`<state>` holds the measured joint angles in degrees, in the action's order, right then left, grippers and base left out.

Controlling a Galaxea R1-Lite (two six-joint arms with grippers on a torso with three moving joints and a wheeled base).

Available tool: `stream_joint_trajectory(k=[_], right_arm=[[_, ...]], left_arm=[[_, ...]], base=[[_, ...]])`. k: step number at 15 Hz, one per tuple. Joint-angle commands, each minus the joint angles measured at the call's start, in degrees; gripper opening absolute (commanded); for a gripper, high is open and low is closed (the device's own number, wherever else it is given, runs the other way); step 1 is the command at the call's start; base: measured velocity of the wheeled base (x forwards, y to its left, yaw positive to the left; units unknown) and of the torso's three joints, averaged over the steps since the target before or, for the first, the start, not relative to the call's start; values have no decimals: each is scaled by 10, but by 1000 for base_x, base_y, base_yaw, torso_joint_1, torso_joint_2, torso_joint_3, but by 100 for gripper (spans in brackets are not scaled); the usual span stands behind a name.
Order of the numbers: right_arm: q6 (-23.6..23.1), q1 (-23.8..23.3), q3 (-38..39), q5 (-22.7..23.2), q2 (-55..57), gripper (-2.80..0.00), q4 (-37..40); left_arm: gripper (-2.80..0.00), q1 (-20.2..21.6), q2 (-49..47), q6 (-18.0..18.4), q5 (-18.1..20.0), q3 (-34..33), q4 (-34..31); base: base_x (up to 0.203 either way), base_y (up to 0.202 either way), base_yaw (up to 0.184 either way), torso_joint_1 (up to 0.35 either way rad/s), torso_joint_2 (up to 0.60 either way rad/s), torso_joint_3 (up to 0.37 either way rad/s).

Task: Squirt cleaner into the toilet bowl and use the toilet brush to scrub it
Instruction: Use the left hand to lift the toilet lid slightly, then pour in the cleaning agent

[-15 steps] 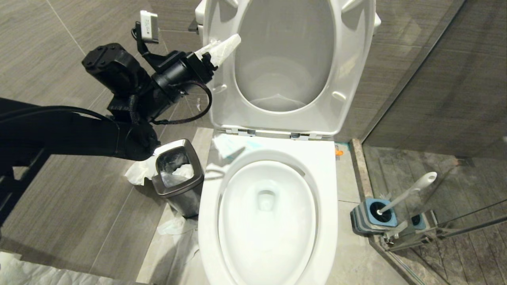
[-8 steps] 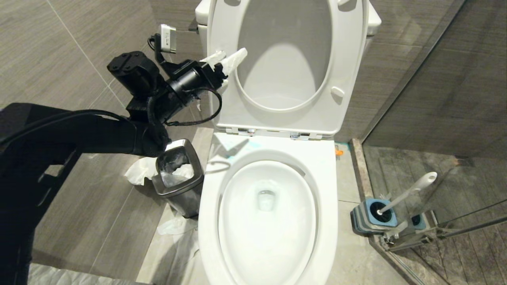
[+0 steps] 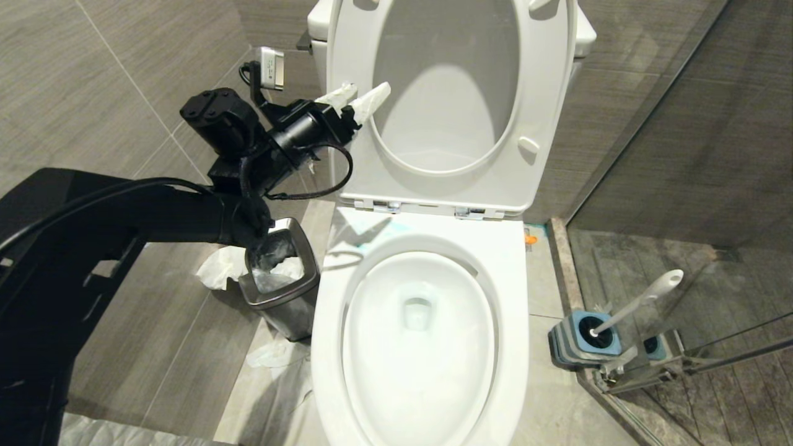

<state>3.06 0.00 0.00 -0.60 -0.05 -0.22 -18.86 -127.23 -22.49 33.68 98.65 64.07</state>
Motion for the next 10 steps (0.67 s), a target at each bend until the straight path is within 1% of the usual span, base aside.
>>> stream_joint_trajectory(k=[1,3,5,7,8,10], right_arm=[[0,0,0,0,0,-280,0],[0,0,0,0,0,-280,0],[0,0,0,0,0,-280,0],[0,0,0,0,0,-280,0],[0,0,0,0,0,-280,0],[0,0,0,0,0,-280,0]], left_arm=[[0,4,40,-11,2,-1,4],[0,5,95,-46,1,-15,3],[0,5,163,-94,0,-55,1],[0,5,234,-135,1,-128,0],[0,5,279,-161,1,-169,-3],[0,0,374,-211,3,-236,-34]], base=[[0,0,0,0,0,0],[0,0,0,0,0,0],[0,0,0,0,0,0],[0,0,0,0,0,0],[0,0,0,0,0,0],[0,0,0,0,0,0]])
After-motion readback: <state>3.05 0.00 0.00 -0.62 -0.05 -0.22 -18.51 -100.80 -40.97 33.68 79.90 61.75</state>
